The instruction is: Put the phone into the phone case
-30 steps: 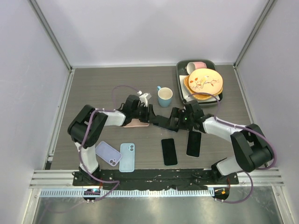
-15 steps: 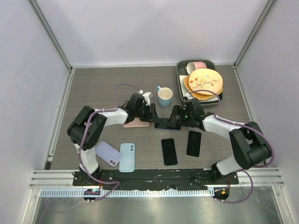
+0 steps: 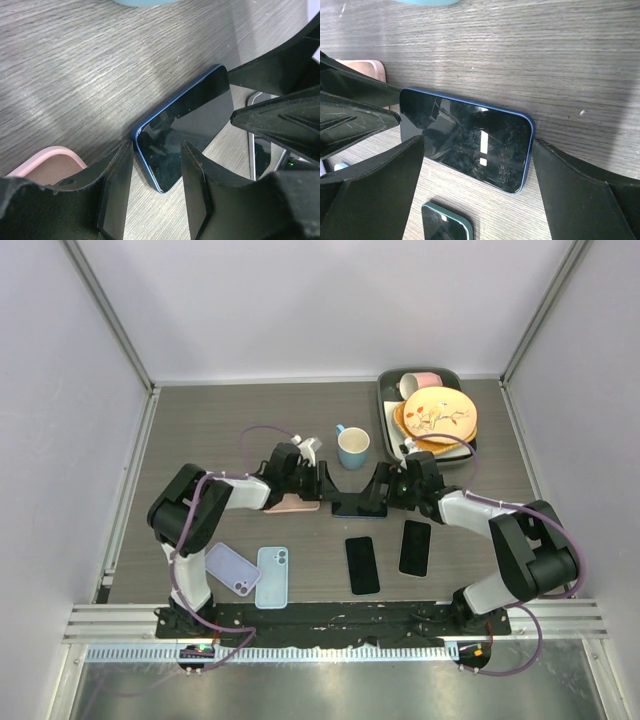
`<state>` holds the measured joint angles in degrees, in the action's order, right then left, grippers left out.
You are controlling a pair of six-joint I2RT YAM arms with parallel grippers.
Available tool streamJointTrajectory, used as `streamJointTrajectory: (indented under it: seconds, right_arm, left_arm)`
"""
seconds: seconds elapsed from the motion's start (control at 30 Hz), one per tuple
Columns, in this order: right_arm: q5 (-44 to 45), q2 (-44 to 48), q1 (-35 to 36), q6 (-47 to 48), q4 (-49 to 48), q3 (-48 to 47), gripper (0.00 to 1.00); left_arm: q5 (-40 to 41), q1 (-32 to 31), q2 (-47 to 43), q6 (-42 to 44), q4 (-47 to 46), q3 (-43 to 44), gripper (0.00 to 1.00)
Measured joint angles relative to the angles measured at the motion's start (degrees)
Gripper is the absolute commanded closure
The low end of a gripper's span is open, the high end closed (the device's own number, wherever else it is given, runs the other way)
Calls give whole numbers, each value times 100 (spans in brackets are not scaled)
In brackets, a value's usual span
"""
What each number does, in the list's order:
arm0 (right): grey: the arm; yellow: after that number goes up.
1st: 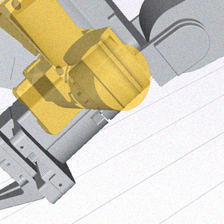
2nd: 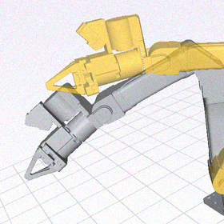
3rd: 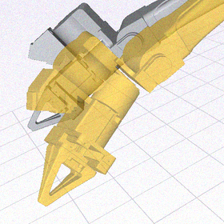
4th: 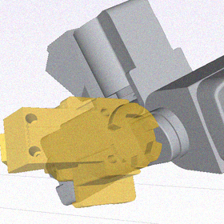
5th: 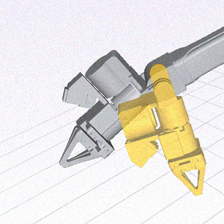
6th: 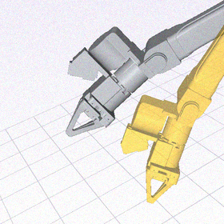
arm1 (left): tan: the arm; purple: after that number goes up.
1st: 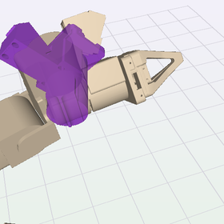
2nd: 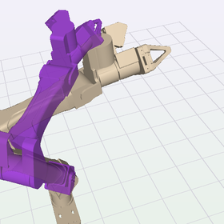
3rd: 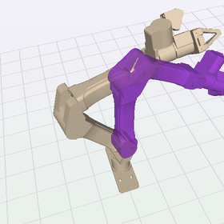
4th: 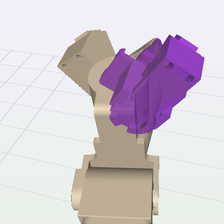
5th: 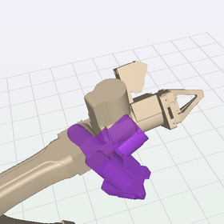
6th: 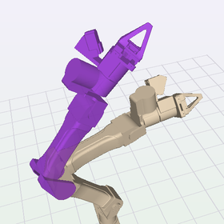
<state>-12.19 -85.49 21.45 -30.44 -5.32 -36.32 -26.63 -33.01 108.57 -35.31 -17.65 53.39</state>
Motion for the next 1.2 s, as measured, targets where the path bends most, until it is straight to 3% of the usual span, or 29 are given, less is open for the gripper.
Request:
streamJointTrajectory:
  seconds: [0.33, 0.63, 0.77, 0.87, 1.0, 1.2]
  right_arm:
    - [-638, 7, -415, -422, -931, 433, 7]
    - [-986, 9, -704, -632, -1412, 682, 8]
    - [-1331, -2, -675, -763, -1488, 763, 8]
    - [-1600, -2, -638, -852, -1508, 817, 8]
    - [-1777, -2, -640, -903, -1506, 852, 8]
    - [-1740, 151, -647, -846, -1231, 857, 8]
  left_arm:
    - [-417, 205, 173, -970, -1864, -741, 55]
    - [-496, 219, 352, -1364, -2339, -809, 60]
    - [-970, 63, 422, -1635, -2719, -809, 61]
    - [-1231, -87, 422, -1729, -2940, -807, 73]
    - [-1373, -160, 422, -1762, -2997, -802, 100]
    - [-1329, -138, 376, -1499, -2533, -640, 100]
